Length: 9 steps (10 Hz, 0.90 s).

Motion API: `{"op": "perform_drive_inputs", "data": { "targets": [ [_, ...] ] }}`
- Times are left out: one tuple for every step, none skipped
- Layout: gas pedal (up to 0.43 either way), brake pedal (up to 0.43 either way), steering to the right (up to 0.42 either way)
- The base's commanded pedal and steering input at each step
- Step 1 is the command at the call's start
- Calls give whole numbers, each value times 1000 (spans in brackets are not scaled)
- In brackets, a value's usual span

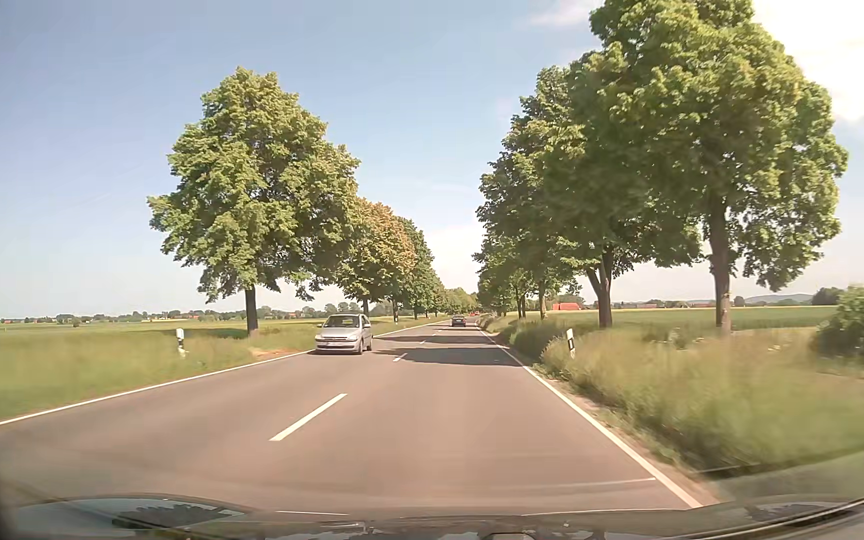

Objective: Follow the waypoints while adhering to traffic rules and regulations

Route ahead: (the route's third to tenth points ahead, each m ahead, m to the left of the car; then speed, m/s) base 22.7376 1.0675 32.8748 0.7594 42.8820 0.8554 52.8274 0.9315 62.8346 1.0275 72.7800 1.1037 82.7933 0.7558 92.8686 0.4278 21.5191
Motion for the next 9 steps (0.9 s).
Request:
{"op": "perform_drive_inputs", "data": {
  "targets": [
    [240, 0, -1],
    [228, 0, -1],
    [228, 0, -1],
    [228, 0, -1],
    [228, 0, -1],
    [228, 0, -1],
    [228, 0, -1],
    [228, 0, -1],
    [228, 0, -1]
  ]
}}
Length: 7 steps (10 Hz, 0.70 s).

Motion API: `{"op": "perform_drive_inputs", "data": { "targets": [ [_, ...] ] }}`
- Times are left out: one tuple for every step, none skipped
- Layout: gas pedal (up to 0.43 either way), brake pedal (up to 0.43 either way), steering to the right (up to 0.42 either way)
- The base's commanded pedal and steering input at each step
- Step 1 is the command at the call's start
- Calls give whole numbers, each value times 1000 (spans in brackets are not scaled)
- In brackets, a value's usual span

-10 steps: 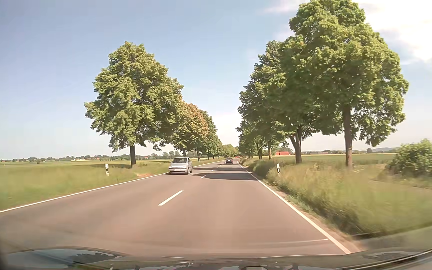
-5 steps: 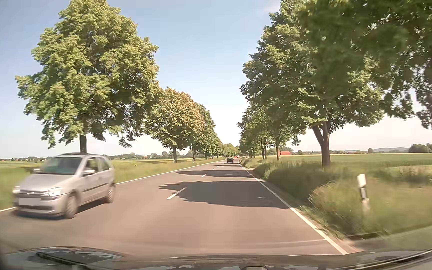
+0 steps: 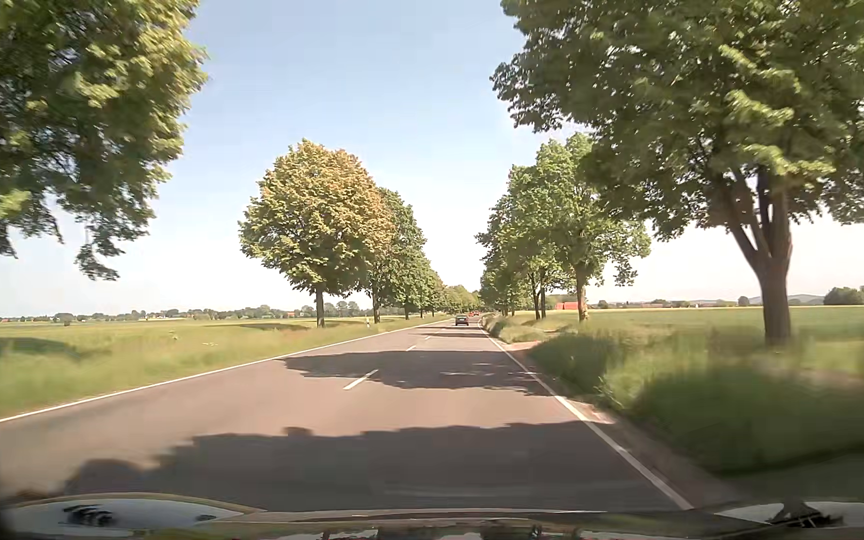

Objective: Follow the waypoints while adhering to traffic rules and regulations

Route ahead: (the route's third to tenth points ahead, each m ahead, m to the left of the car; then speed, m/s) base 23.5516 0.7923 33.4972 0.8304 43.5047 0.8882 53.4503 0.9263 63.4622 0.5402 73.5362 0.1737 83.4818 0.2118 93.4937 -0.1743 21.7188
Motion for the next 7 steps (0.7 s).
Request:
{"op": "perform_drive_inputs", "data": {
  "targets": [
    [228, 0, -1],
    [228, 0, -1],
    [228, 0, -1],
    [228, 0, -1],
    [228, 0, -1],
    [228, 0, -1],
    [228, 0, -1]
  ]
}}
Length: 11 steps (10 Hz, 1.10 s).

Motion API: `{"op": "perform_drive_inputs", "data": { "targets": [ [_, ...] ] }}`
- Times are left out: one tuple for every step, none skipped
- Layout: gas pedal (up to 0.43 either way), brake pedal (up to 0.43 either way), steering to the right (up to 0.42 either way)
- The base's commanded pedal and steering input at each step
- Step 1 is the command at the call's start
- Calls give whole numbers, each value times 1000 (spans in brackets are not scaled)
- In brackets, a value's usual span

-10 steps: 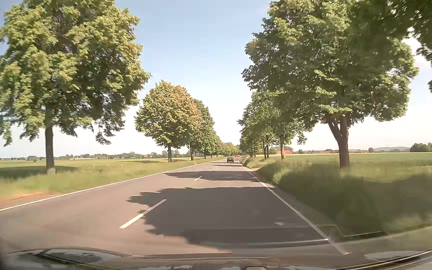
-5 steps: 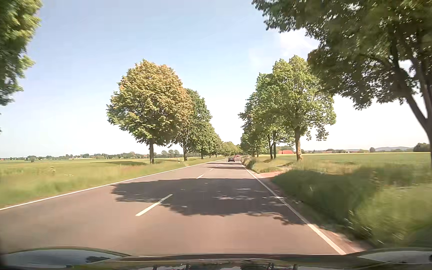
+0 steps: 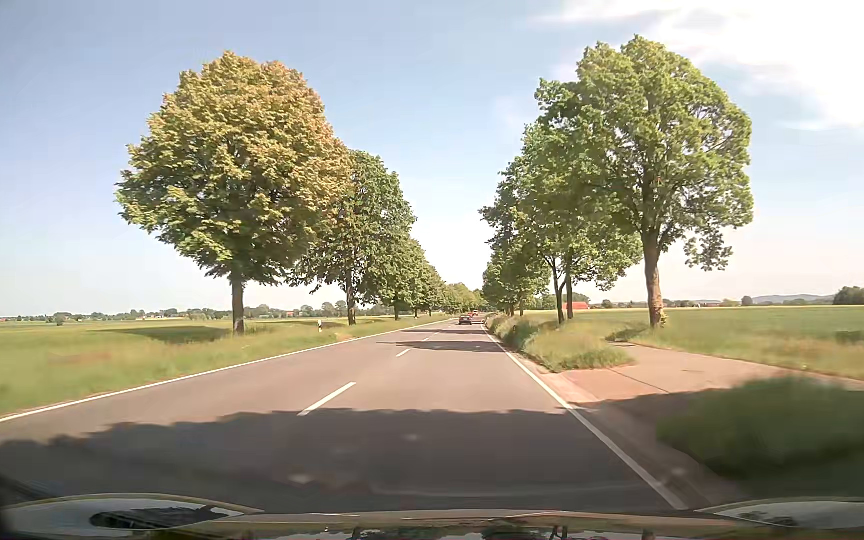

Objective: Follow the waypoints while adhering to traffic rules and regulations

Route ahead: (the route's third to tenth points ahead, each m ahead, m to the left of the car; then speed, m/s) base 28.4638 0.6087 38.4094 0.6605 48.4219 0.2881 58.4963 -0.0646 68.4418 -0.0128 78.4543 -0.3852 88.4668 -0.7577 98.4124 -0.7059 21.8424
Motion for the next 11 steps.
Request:
{"op": "perform_drive_inputs", "data": {
  "targets": [
    [228, 0, -1],
    [228, 0, -1],
    [228, 0, -1],
    [228, 0, -1],
    [228, 0, -1],
    [220, 0, -1],
    [220, 0, -1],
    [209, 0, -1],
    [209, 0, -1],
    [209, 0, -1],
    [209, 0, -1]
  ]
}}
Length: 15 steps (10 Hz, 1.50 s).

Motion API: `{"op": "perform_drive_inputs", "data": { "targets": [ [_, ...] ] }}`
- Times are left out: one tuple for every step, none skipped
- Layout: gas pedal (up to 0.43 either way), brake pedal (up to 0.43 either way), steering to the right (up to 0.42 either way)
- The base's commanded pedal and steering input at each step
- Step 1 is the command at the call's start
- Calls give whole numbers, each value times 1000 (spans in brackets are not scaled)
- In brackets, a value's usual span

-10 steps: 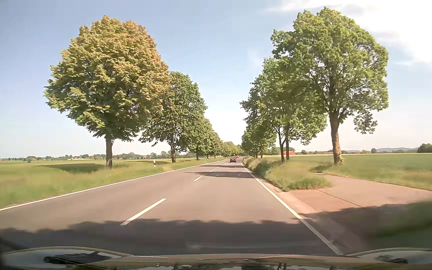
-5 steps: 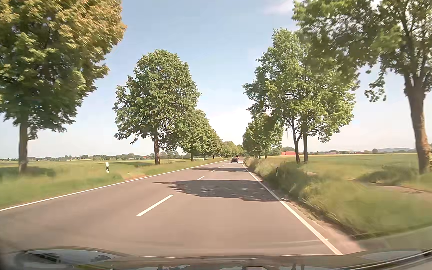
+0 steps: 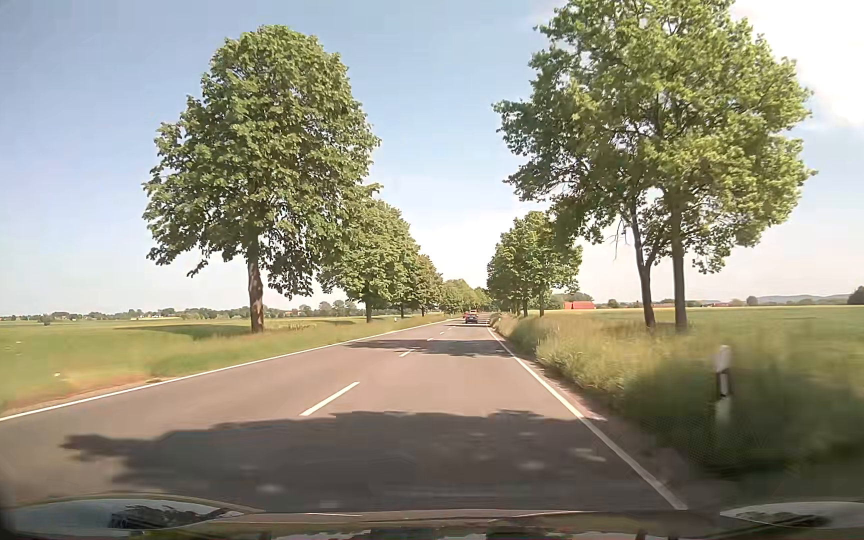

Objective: Follow the waypoints while adhering to traffic rules and regulations

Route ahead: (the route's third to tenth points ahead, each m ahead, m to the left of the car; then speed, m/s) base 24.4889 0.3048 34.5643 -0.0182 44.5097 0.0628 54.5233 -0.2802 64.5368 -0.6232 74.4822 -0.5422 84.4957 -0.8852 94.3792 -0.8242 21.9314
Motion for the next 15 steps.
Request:
{"op": "perform_drive_inputs", "data": {
  "targets": [
    [209, 0, 0],
    [209, 0, 0],
    [209, 0, 0],
    [209, 0, 0],
    [209, 0, 0],
    [209, 0, 1],
    [209, 0, 1],
    [209, 0, 1],
    [209, 0, 1],
    [209, 0, 1],
    [209, 0, 1],
    [209, 0, 1],
    [220, 0, 1],
    [220, 0, 1],
    [220, 0, 1]
  ]
}}
